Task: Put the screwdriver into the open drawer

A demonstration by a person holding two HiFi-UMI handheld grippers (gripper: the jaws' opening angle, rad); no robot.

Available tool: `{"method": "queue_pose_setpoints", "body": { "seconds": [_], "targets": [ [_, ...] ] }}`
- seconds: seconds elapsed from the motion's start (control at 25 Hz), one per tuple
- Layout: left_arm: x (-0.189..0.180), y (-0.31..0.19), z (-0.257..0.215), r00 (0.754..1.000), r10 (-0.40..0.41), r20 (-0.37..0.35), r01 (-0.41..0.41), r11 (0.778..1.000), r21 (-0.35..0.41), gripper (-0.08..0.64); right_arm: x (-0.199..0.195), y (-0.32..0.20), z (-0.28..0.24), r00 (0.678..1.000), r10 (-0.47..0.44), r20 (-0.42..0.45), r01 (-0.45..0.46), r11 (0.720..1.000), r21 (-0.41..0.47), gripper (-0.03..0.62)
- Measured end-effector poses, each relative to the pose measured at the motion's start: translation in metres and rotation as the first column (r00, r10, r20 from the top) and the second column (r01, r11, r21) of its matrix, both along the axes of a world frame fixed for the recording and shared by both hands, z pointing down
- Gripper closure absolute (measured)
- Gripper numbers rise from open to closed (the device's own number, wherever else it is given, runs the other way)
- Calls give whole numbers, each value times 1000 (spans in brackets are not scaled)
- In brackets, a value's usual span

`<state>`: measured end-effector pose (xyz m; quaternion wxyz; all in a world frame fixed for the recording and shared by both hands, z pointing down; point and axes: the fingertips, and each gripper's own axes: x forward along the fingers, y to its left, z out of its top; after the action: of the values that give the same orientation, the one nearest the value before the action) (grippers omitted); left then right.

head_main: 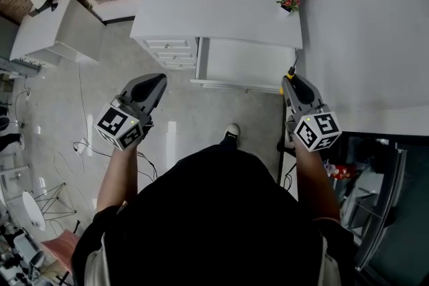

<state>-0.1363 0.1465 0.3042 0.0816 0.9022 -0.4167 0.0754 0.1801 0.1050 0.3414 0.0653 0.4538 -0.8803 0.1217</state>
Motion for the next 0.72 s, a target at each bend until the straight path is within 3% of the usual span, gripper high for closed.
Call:
{"method": "queue_pose_setpoints", "body": {
  "seconds": [0.72],
  "targets": [
    [21,-50,-4,997,-68,26,68,998,1,545,21,-64,-4,998,-64,11,64,998,8,509]
  ]
}}
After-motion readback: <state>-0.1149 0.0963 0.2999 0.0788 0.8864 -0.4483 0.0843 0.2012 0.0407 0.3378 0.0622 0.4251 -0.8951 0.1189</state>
